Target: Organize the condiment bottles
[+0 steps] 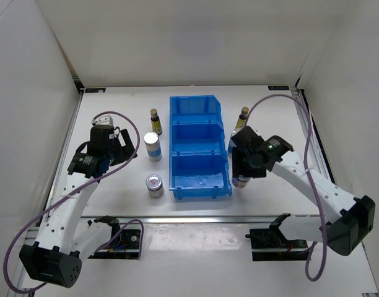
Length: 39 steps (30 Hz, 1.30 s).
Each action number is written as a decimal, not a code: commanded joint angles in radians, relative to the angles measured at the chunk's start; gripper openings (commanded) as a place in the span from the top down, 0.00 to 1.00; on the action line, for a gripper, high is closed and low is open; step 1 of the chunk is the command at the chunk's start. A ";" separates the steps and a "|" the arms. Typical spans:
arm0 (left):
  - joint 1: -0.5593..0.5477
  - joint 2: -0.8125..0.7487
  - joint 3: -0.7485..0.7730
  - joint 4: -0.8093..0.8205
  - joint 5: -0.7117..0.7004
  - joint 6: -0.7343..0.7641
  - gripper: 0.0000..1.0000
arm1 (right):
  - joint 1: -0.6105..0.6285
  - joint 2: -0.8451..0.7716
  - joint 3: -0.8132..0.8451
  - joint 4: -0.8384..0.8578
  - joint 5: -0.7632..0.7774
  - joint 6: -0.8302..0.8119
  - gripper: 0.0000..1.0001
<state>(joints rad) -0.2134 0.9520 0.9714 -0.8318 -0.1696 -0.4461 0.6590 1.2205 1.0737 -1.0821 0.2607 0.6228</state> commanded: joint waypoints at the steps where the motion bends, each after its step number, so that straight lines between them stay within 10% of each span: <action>1: -0.004 0.002 0.032 -0.003 -0.004 -0.002 0.00 | 0.091 -0.021 0.198 0.002 0.067 -0.007 1.00; 17: -0.004 0.011 0.032 -0.003 -0.004 -0.002 0.00 | 0.189 0.470 0.549 -0.071 0.002 -0.100 1.00; 28: -0.004 0.011 0.032 -0.003 -0.004 -0.002 0.00 | 0.113 0.519 0.434 -0.001 -0.208 -0.032 0.99; 31: -0.004 0.011 0.032 -0.003 -0.004 -0.002 0.00 | 0.102 0.496 0.388 0.039 -0.233 -0.032 0.87; 35: -0.004 0.011 0.032 -0.003 -0.004 -0.002 0.00 | 0.102 0.476 0.356 0.039 -0.224 -0.023 0.37; 39: -0.004 -0.005 0.032 -0.012 0.068 -0.022 0.00 | 0.111 0.420 0.333 0.059 -0.173 0.012 0.08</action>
<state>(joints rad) -0.2134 0.9688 0.9714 -0.8349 -0.1547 -0.4503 0.7609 1.7321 1.4082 -1.0481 0.0681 0.5991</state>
